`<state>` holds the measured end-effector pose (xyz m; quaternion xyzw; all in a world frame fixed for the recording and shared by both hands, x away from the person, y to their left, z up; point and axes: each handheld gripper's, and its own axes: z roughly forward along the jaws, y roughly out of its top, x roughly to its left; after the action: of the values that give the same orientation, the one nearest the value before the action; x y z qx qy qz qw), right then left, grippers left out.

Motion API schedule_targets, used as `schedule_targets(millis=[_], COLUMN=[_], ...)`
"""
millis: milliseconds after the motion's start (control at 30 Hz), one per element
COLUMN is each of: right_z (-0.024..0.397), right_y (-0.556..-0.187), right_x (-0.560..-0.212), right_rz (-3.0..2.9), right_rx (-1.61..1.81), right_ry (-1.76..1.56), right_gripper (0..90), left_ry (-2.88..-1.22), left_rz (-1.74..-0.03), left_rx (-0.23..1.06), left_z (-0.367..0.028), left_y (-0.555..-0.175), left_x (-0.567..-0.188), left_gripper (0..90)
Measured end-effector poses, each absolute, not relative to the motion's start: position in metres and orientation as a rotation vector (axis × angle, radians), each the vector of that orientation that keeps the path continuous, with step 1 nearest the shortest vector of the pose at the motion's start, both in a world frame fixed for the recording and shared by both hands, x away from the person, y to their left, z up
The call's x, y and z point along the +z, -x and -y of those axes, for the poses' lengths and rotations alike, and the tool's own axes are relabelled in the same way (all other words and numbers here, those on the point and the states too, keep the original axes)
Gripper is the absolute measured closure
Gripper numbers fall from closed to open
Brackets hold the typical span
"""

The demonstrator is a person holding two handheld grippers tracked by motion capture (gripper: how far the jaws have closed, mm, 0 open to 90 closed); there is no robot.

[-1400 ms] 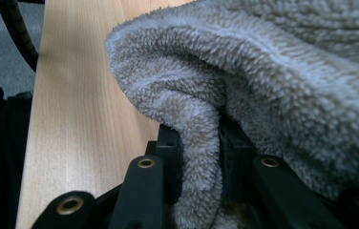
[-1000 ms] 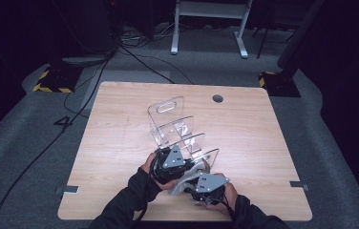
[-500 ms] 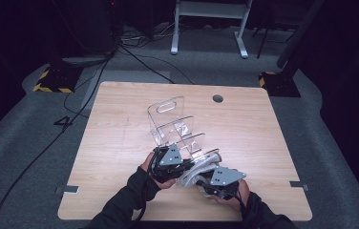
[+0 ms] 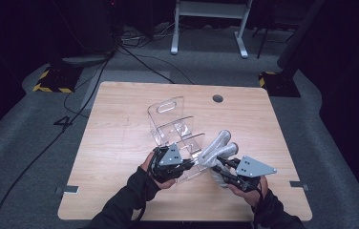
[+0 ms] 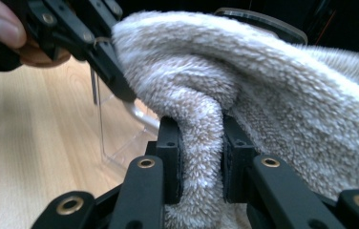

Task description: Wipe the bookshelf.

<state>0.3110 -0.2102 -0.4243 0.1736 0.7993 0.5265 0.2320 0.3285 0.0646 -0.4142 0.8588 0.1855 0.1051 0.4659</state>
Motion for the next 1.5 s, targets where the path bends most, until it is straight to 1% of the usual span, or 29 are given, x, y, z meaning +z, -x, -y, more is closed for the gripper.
schedule_targets(millis=[233,533,733,867,900,933,967,1067,1133,1300,1433,1500], right_z=[0.202,0.173,0.174,0.18,0.183,0.191,0.191,0.204,0.209,0.211,0.203,0.199], right_y=[-0.307,-0.298,-0.297,-0.298,-0.299,-0.302,-0.302,-0.309,-0.312,-0.313,-0.31,-0.309], right_x=[-0.412,-0.421,-0.425,-0.421,-0.42,-0.419,-0.419,-0.42,-0.421,-0.422,-0.424,-0.424], right_rz=[-2.147,-2.21,-2.213,-2.191,-2.185,-2.162,-2.162,-2.127,-2.117,-2.119,-2.137,-2.143], right_rx=[1.5,1.474,1.478,1.469,1.469,1.46,1.46,1.448,1.443,1.44,1.443,1.443], right_ry=[-0.444,-0.341,-0.356,-0.367,-0.373,-0.411,-0.411,-0.498,-0.52,-0.531,-0.504,-0.481], right_gripper=[74.3,74.1,74.2,74.2,74.2,74.2,74.2,74.2,74.1,74.1,74.1,74.1], left_ry=[-2.109,-2.102,-2.107,-2.121,-2.121,-2.122,-2.115,-2.104,-2.105,-2.101,-2.092,-2.087], left_rz=[-0.457,-0.463,-0.46,-0.442,-0.442,-0.444,-0.443,-0.429,-0.418,-0.424,-0.436,-0.441], left_rx=[0.263,0.278,0.3,0.302,0.305,0.312,0.314,0.315,0.3,0.305,0.308,0.303], left_z=[-0.063,-0.063,-0.063,-0.064,-0.066,-0.067,-0.069,-0.077,-0.081,-0.078,-0.079,-0.08], left_y=[-0.327,-0.325,-0.323,-0.321,-0.32,-0.319,-0.317,-0.312,-0.309,-0.311,-0.313,-0.314], left_x=[-0.414,-0.415,-0.416,-0.417,-0.416,-0.415,-0.414,-0.408,-0.405,-0.408,-0.408,-0.408], left_gripper=[84.5,84.3,83.6,77.6,77.6,72.7,72.7,68.8,68.5,69.7,77.6,78.4])
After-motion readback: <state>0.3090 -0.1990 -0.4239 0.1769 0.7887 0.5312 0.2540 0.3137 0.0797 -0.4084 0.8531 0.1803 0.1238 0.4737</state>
